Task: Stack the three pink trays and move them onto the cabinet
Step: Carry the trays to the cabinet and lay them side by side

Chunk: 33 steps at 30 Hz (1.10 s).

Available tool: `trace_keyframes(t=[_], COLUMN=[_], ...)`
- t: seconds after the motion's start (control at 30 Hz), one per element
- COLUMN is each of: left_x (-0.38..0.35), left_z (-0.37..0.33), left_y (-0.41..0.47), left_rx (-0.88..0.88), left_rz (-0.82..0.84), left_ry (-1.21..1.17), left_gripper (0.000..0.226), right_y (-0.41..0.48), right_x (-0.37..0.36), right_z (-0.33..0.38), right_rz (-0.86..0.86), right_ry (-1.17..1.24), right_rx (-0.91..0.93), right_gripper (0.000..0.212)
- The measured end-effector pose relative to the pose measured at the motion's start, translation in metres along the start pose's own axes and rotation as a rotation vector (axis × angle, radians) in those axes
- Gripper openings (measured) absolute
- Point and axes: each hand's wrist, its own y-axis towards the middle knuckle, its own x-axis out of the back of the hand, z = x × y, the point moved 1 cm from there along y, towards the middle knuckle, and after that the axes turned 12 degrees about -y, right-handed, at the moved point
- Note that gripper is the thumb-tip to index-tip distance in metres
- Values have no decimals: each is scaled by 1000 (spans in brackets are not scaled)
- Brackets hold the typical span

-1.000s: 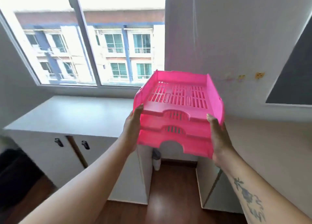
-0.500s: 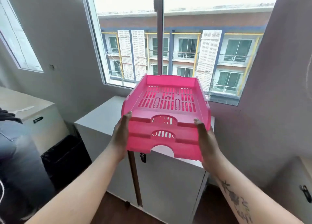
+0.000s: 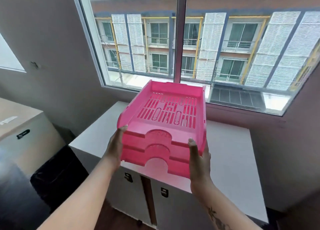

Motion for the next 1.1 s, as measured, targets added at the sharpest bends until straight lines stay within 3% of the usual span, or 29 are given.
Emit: trace_keyframes(t=[0.4,0.73,0.9,1.1], left_x=[15,38,44,41], left_z=[39,41,45,43], left_y=[56,86,88,81], left_rx=[57,74,66,54], left_rz=[70,280,286,282], left_ry=[-28,-23,16,35], left_gripper=[61,67,67,67], right_y=[24,8,6,5], right_x=[-17,-50,-56,-52], right_z=[-23,-13,-16,-15], right_rz=[-76,-250,-263,-244], right_ry=[-68,-43,-102,-150], right_rx=[-5,-59,-73,-84], right_gripper=[73,64,82,86])
